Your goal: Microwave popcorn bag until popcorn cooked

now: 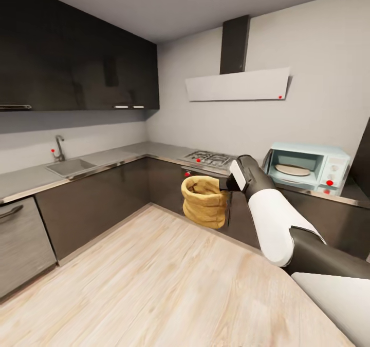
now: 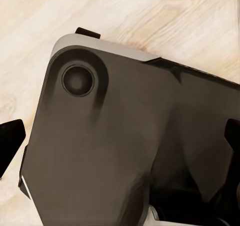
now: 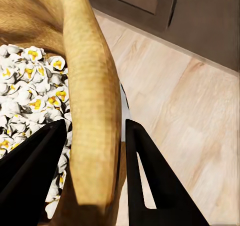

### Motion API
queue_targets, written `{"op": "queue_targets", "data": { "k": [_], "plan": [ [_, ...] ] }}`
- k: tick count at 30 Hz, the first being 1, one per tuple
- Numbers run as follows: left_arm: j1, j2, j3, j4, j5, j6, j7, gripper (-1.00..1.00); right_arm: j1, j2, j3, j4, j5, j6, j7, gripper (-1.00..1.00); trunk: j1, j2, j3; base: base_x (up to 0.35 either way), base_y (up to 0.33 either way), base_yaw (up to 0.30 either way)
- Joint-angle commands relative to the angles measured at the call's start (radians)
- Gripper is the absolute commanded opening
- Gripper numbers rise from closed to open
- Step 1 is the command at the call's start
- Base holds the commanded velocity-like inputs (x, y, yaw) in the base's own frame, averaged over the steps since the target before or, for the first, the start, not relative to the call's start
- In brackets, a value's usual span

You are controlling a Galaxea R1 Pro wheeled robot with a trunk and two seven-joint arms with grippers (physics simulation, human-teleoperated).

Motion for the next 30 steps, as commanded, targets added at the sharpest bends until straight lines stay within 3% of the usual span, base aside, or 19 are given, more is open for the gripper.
{"op": "queue_targets", "data": {
  "k": [1,21,25,30],
  "plan": [
    [0.001,0.0,0.001,-0.001,0.005,-0.002,-0.002,1.0,-0.001,0.002,-0.009,-0.001,0.009,0.003,0.003,-1.0,0.0,-0.001,-0.001,0.0,0.0,-0.248],
    [0.001,0.0,0.0,-0.001,0.005,-0.002,-0.002,1.0,-0.001,-0.012,-0.009,-0.004,0.01,0.003,0.003,-1.0,0.0,-0.001,-0.001,0.0,0.0,-0.248],
    [0.001,0.0,0.001,-0.001,0.005,-0.002,-0.002,1.0,-0.001,-0.037,-0.009,-0.004,0.01,0.003,0.003,-1.0,0.0,-0.001,-0.001,0.0,0.0,-0.248],
    [0.0,0.0,0.001,-0.001,0.005,-0.002,-0.002,1.0,-0.001,-0.047,-0.009,-0.004,0.01,0.003,0.003,-1.0,0.0,-0.001,-0.001,0.0,0.0,-0.248]
  ]
}}
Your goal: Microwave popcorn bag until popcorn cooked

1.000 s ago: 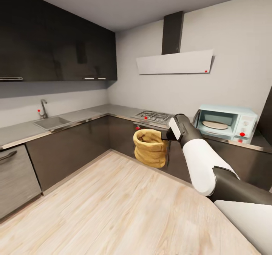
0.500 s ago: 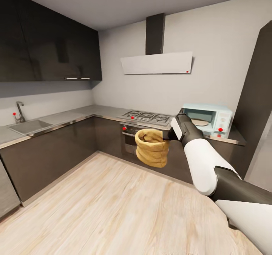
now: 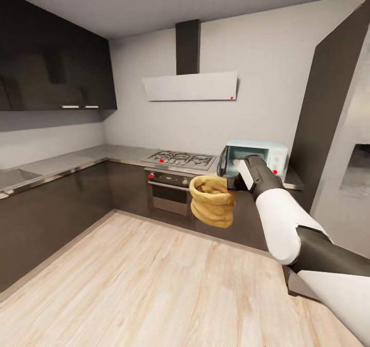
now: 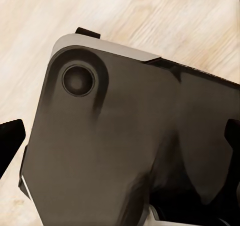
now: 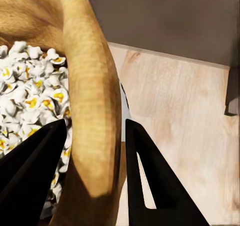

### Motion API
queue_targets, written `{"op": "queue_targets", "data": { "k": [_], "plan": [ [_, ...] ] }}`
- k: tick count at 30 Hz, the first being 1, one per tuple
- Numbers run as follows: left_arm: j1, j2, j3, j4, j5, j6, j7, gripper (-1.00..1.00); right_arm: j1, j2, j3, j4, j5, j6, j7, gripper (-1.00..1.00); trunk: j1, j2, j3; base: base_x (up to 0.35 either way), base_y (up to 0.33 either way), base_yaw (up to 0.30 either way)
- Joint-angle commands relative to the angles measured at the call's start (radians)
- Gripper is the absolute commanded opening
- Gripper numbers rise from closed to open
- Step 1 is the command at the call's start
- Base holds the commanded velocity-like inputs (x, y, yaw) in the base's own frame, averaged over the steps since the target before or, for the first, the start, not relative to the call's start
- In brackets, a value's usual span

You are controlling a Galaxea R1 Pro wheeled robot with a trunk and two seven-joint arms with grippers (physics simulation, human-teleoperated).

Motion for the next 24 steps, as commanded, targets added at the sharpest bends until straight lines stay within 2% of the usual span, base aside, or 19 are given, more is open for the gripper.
{"op": "queue_targets", "data": {
  "k": [1,24],
  "plan": [
    [0.0,0.0,0.0,-0.001,0.005,-0.002,-0.001,1.0,-0.001,0.001,-0.009,-0.001,0.009,0.002,0.004,-1.0,0.0,-0.001,-0.001,0.0,0.0,-0.248],
    [0.0,0.0,0.001,-0.001,0.005,-0.002,-0.001,1.0,-0.001,0.001,-0.009,0.0,0.009,0.002,0.004,-1.0,0.0,-0.001,-0.001,0.0,0.0,-0.248]
  ]
}}
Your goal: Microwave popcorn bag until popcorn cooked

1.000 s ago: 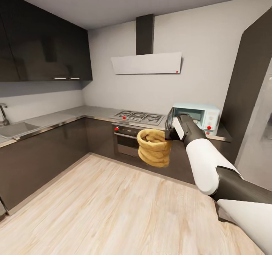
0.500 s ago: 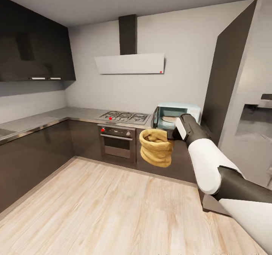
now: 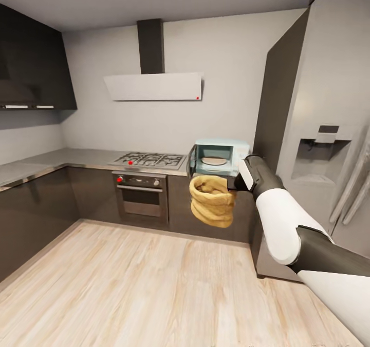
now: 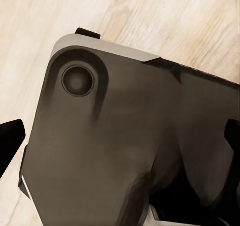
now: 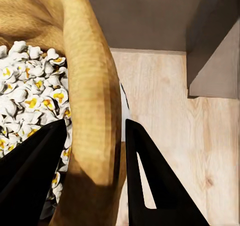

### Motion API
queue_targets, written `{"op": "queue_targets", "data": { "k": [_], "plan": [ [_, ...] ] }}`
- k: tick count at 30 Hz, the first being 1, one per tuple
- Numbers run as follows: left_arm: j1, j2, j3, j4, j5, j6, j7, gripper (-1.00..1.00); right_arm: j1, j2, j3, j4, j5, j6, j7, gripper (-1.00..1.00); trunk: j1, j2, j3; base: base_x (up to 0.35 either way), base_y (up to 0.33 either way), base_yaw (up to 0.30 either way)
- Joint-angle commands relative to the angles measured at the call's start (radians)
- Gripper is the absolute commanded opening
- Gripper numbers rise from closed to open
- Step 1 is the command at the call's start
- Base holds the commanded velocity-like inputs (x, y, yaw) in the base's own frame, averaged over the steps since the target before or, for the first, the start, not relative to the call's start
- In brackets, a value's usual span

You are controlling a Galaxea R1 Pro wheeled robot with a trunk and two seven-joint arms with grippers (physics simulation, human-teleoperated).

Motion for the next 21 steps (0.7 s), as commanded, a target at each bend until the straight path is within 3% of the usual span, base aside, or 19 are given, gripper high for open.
{"op": "queue_targets", "data": {
  "k": [1,18,21],
  "plan": [
    [0.0,0.0,0.001,-0.001,0.005,-0.002,-0.002,1.0,-0.001,0.002,-0.009,-0.001,0.009,0.002,0.004,-1.0,0.0,-0.001,-0.001,0.0,0.0,-0.248],
    [0.0,0.0,0.001,-0.001,0.005,-0.002,-0.002,1.0,-0.001,0.003,-0.007,0.0,0.014,0.002,0.004,-1.0,0.0,-0.001,-0.001,0.0,0.0,-0.246],
    [0.0,0.0,0.001,-0.001,0.005,-0.002,-0.002,1.0,-0.001,0.004,-0.006,0.001,0.014,0.002,0.005,-1.0,0.0,-0.001,-0.001,0.0,0.0,-0.073]
  ]
}}
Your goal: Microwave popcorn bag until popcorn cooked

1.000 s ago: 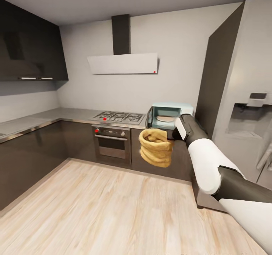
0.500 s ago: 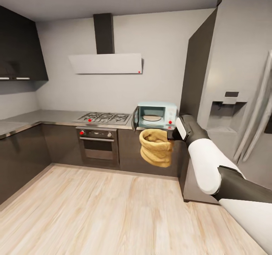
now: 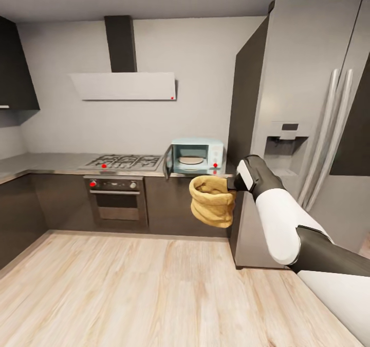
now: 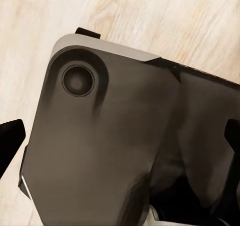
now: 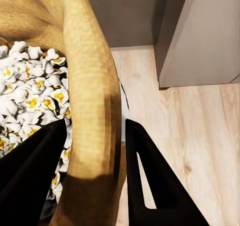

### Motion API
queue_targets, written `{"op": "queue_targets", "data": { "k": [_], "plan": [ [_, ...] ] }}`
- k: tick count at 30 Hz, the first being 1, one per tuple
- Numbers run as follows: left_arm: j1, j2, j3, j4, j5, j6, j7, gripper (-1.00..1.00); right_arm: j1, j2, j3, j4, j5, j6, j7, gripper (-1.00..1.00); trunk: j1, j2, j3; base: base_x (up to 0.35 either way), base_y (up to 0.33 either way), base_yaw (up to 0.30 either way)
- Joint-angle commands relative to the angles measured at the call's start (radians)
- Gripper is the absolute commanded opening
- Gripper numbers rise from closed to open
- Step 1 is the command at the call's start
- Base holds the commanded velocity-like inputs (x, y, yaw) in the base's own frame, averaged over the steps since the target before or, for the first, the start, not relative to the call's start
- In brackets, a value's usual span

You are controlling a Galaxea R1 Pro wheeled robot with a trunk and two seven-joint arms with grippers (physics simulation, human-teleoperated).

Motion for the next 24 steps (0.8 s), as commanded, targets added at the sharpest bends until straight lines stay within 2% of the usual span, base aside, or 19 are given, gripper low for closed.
{"op": "queue_targets", "data": {
  "k": [1,17,24],
  "plan": [
    [0.0,0.0,0.001,-0.001,0.005,-0.002,-0.002,1.0,-0.001,0.002,-0.008,-0.001,0.009,0.003,0.004,-1.0,0.0,-0.001,-0.001,0.0,0.0,-0.017],
    [0.0,0.001,0.001,-0.001,0.005,-0.002,-0.002,1.0,-0.001,0.008,-0.007,0.001,0.003,0.003,0.011,-1.0,0.0,-0.001,-0.001,0.0,0.0,-0.001],
    [0.0,0.001,-0.007,-0.003,-0.003,0.001,-0.006,1.0,-0.001,0.011,-0.006,0.001,0.002,0.003,0.011,-1.0,0.0,-0.001,-0.001,0.3,0.0,0.0]
  ]
}}
